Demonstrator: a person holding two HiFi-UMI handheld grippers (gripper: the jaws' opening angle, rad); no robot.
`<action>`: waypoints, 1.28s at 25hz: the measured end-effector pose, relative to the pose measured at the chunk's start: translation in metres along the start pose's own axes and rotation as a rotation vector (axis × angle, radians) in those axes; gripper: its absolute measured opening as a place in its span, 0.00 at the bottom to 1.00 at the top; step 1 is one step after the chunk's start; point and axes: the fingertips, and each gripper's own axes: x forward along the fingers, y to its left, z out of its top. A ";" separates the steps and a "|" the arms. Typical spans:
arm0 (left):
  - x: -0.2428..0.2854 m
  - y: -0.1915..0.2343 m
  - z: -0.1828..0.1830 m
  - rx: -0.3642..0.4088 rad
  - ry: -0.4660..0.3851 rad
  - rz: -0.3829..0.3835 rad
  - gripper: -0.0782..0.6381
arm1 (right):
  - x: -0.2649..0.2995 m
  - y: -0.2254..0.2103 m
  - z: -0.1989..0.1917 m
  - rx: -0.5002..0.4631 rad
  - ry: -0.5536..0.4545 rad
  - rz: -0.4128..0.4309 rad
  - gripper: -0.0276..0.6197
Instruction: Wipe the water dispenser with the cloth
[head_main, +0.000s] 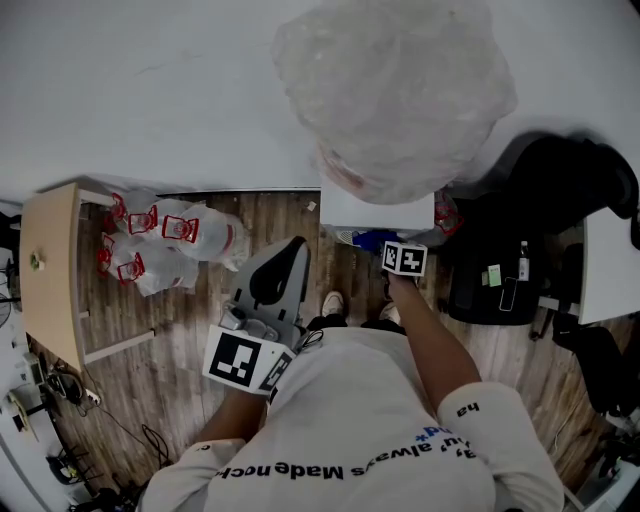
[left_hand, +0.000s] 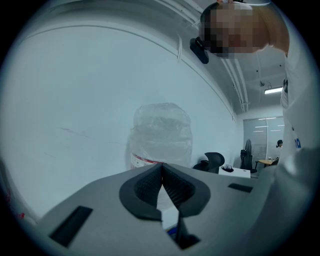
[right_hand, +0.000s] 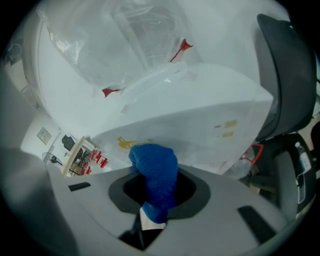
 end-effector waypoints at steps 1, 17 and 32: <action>0.001 -0.002 0.000 0.000 -0.001 -0.003 0.14 | -0.002 -0.004 0.001 0.003 -0.003 -0.003 0.17; 0.016 -0.031 -0.004 -0.009 0.001 -0.018 0.14 | -0.030 -0.065 0.007 0.017 -0.021 -0.061 0.17; 0.026 -0.045 -0.024 -0.027 0.041 -0.024 0.14 | -0.045 -0.101 0.015 -0.071 -0.028 -0.115 0.17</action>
